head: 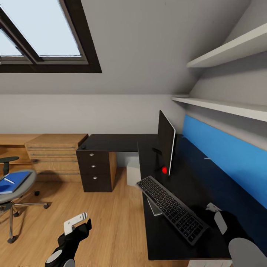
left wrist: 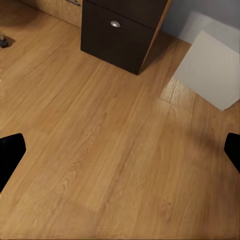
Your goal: In the bedroom, organize the workspace by keeping the computer under the desk, ensuring the monitor is on the desk, placing the keyboard on the desk next to the monitor, placing the mouse on the desk next to the keyboard, moving the folder from the swivel chair onto the desk next to the mouse, stacking the notebook on top of the folder with the pen on top of the notebook, and positioning the swivel chair next to the desk.
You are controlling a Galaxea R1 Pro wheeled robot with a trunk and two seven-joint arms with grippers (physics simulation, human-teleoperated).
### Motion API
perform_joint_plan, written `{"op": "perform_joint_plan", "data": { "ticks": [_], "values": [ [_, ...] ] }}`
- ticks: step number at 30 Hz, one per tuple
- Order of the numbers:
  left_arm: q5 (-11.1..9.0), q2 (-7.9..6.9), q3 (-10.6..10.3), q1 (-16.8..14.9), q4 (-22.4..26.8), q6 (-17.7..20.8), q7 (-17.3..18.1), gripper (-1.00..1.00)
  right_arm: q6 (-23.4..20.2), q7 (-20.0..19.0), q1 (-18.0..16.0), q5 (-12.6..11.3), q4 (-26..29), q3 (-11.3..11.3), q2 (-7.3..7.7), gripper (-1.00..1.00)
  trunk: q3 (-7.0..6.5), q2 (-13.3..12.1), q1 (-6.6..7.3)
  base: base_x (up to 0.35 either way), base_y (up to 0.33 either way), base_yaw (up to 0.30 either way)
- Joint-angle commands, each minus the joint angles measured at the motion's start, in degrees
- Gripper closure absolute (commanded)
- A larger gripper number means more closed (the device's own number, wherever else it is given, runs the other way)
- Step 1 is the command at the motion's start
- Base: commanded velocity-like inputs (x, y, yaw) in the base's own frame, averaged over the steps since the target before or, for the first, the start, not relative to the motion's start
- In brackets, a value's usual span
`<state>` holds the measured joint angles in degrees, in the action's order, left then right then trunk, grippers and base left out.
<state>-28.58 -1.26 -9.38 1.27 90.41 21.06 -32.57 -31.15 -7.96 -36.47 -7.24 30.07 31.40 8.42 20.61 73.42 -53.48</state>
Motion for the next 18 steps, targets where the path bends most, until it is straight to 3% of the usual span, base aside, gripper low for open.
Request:
{"op": "perform_joint_plan", "data": {
  "ticks": [1, 5, 18],
  "values": [
    [-0.42, -0.05, -0.11, -0.03, 0.11, 0.11, -0.46, -1.00, -0.49, 0.13, 0.01, 0.28, -0.01, 0.24, -0.05, -1.00, 0.07, 0.04, 0.02, -0.264, 0.000, 0.000],
    [-0.42, -0.06, -0.11, -0.02, 0.10, 0.06, -0.47, -1.00, -0.49, 0.13, 0.00, 0.29, -0.01, 0.24, -0.15, -1.00, 0.07, 0.04, 0.02, -0.134, 0.000, 0.000],
    [-0.25, -0.04, -0.11, -0.01, 0.12, 0.04, -0.43, -1.00, -0.45, 0.26, 0.00, 0.29, -0.01, -0.97, -0.24, -1.00, 0.07, 0.04, 0.02, -0.011, 0.000, 0.000]
  ]
}}
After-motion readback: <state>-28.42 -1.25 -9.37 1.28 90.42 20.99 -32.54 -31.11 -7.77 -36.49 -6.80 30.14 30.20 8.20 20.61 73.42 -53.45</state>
